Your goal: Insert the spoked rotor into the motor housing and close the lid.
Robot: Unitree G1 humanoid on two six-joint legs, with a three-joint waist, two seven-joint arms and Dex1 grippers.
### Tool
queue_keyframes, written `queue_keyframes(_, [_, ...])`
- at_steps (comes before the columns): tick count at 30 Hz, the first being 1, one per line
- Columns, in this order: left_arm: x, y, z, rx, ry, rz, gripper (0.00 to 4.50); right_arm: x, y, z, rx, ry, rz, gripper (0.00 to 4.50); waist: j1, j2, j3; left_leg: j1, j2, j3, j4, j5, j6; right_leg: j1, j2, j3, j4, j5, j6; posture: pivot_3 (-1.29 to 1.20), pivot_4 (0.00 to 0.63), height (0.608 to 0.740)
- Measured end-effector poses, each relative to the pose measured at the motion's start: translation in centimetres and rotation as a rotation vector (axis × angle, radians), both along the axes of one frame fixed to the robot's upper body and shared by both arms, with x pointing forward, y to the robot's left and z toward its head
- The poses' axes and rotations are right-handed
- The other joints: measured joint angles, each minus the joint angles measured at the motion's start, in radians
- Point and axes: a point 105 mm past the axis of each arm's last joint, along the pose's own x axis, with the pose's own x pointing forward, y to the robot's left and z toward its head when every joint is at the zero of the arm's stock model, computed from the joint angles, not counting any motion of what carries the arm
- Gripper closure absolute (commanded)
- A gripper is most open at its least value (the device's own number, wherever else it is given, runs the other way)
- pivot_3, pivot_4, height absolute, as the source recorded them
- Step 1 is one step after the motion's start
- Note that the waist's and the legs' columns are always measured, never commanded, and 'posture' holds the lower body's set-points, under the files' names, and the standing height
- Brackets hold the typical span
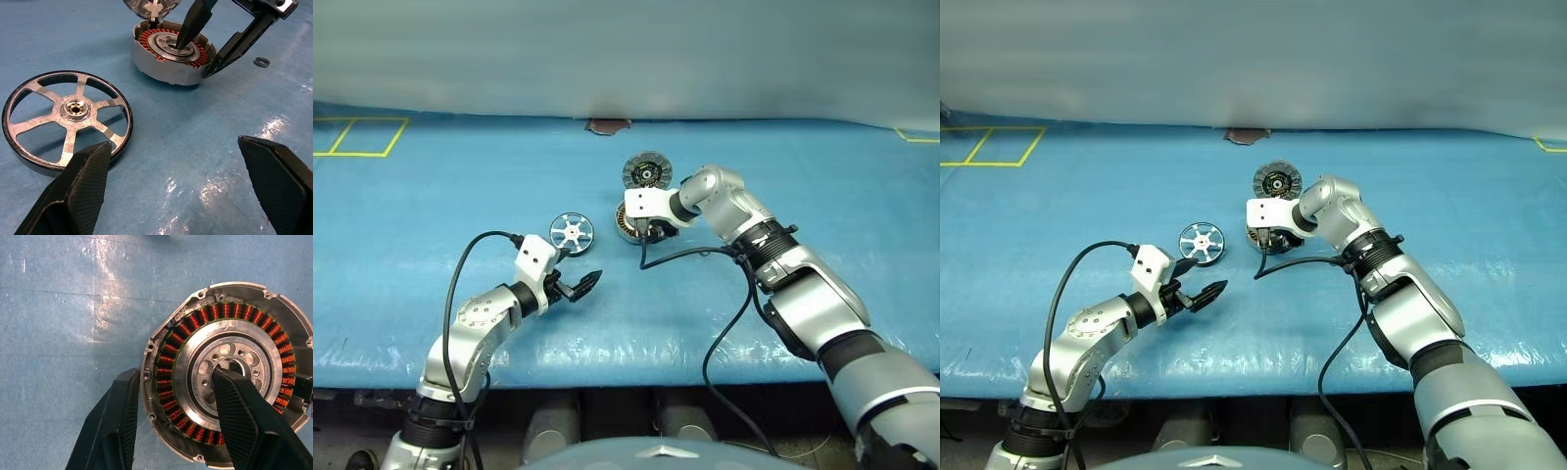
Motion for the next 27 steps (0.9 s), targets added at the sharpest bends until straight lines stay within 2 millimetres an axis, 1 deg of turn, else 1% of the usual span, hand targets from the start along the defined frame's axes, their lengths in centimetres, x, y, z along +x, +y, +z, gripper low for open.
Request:
queue_keyframes(4, [0.0, 0.0, 0.0, 0.0, -0.002, -0.001, 0.0, -0.5, -0.4, 0.2, 0.0, -0.013, -0.003, 2.52, 0.002, 0.0, 0.0, -0.001, 0.0, 0.0, 0.0, 0.0, 0.0, -0.002, 0.0, 0.0, 0.0, 0.0, 0.0, 0.0, 0.15, 0.74])
queue_keyframes(10, [0.4, 0.0, 0.5, 0.01, -0.017, -0.024, 0.0, -1.6, 0.0, 0.6, -0.035, -0.029, 0.009, 2.52, 0.001, 0.0, 0.0, -0.003, 0.0, 0.0, -0.002, 0.0, 0.0, -0.004, 0.0, 0.0, 0.0, 0.0, -0.001, 0.0, 0.15, 0.74])
queue_keyframes(15, [0.8, 0.1, 1.0, 0.026, -0.029, -0.049, 0.0, -3.7, 1.1, 0.4, -0.057, -0.047, 0.073, 2.52, 0.002, 0.0, 0.0, -0.004, 0.0, -0.001, -0.003, 0.0, 0.0, -0.005, 0.0, 0.0, 0.0, 0.0, -0.001, 0.0, 0.15, 0.74])
queue_keyframes(19, [0.9, 0.1, 0.6, 0.026, -0.013, -0.056, 0.0, -5.1, 0.8, 0.3, -0.078, -0.058, 0.093, 2.52, 0.004, 0.0, 0.0, -0.005, 0.0, -0.001, -0.002, 0.0, 0.0, -0.005, 0.0, -0.001, -0.001, 0.0, -0.001, 0.0, 0.15, 0.74])
queue_keyframes(22, [0.9, -0.3, 0.7, 0.024, -0.015, -0.077, 0.0, -6.0, 0.6, 0.4, -0.082, -0.066, 0.095, 2.52, 0.004, 0.0, 0.0, -0.005, 0.0, -0.001, -0.002, 0.0, 0.0, -0.005, 0.0, -0.001, -0.001, 0.0, 0.0, 0.0, 0.15, 0.74])
queue_keyframes(25, [1.0, -0.6, 0.7, 0.022, -0.015, -0.085, 0.0, -7.0, 0.9, 0.9, -0.086, -0.083, 0.12, 2.52, 0.001, 0.0, 0.0, -0.005, 0.0, -0.001, -0.002, 0.0, 0.0, -0.005, 0.0, -0.001, 0.0, 0.0, 0.0, 0.0, 0.15, 0.74])
queue_keyframes(27, [1.1, -0.6, 0.7, 0.019, -0.01, -0.086, 0.0, -8.1, 1.2, 0.9, -0.088, -0.091, 0.15, 2.52, 0.002, 0.0, 0.0, -0.004, 0.001, -0.001, -0.002, 0.0, 0.0, -0.005, 0.0, -0.001, 0.0, 0.0, 0.0, 0.0, 0.15, 0.74])
